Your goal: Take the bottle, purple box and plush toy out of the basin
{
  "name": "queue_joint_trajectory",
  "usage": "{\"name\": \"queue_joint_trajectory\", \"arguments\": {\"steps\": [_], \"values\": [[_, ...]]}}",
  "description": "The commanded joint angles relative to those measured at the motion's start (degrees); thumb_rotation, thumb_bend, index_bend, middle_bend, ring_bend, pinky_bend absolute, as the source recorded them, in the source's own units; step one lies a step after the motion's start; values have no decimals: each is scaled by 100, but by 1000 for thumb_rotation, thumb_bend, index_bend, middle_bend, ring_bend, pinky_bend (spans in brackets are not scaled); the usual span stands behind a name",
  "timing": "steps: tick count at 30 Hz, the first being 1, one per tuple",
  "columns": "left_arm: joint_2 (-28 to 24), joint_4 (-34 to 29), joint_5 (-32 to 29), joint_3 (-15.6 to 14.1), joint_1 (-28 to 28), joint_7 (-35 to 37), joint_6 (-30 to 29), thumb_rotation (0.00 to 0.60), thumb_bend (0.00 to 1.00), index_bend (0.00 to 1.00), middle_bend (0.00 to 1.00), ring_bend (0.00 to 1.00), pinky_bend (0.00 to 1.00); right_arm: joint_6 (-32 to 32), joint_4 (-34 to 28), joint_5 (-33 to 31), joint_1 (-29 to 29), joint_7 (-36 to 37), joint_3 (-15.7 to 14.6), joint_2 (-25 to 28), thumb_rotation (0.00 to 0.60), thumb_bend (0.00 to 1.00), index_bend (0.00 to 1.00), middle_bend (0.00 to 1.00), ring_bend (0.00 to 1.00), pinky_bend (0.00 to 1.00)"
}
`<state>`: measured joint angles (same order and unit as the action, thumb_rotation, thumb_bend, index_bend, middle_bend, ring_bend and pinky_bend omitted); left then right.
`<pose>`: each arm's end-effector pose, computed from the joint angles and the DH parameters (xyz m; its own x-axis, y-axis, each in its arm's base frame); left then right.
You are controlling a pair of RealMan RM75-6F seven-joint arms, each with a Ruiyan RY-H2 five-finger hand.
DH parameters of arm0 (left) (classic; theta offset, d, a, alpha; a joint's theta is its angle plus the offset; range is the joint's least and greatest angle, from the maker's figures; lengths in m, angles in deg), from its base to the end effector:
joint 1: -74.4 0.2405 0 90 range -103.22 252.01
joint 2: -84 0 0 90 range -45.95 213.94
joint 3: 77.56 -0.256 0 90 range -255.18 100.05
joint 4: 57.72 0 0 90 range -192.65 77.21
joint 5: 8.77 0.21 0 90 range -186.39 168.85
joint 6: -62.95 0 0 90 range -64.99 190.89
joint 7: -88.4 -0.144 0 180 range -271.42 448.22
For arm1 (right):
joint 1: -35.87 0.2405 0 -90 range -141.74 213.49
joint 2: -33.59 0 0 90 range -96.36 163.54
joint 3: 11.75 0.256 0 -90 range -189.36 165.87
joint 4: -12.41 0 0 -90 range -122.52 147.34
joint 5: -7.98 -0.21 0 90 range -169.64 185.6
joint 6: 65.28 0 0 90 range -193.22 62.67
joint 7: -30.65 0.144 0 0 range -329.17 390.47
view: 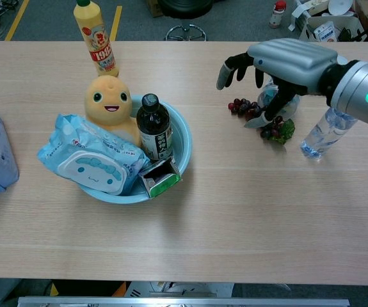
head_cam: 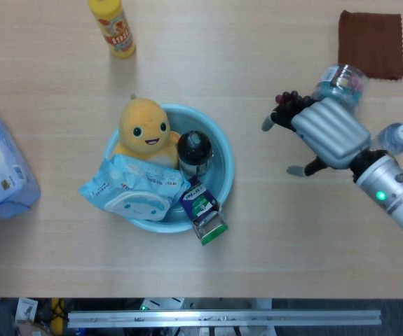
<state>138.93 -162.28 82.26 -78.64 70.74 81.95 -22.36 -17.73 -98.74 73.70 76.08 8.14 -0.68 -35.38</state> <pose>-0.2769 0.1574 0.1768 0.4579 0.0687 0.8863 0.8881 -0.0812 -0.4525 -0.1099 -0.2934 0.0477 0.4813 -0.3576 0.8003 -0.8136 -0.5221 0.2560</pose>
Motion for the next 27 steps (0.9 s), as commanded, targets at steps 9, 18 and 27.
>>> {"name": "queue_joint_trajectory", "arguments": {"steps": [9, 18, 27], "values": [[39, 49, -18, -5, -39, 7, 84, 600, 278, 9, 88, 98, 134, 323, 331, -1376, 946, -1261, 23, -1037, 600, 0, 241, 292, 242, 377], [45, 135, -48, -1, -74, 96, 149, 600, 279, 10, 89, 98, 134, 443, 722, -2035, 1423, -1574, -21, -1603, 600, 0, 241, 290, 240, 376], [14, 211, -88, 9, -84, 199, 162, 600, 279, 10, 90, 98, 134, 457, 1109, -2519, 1848, -1675, 24, -2078, 600, 0, 241, 290, 240, 376]]}}
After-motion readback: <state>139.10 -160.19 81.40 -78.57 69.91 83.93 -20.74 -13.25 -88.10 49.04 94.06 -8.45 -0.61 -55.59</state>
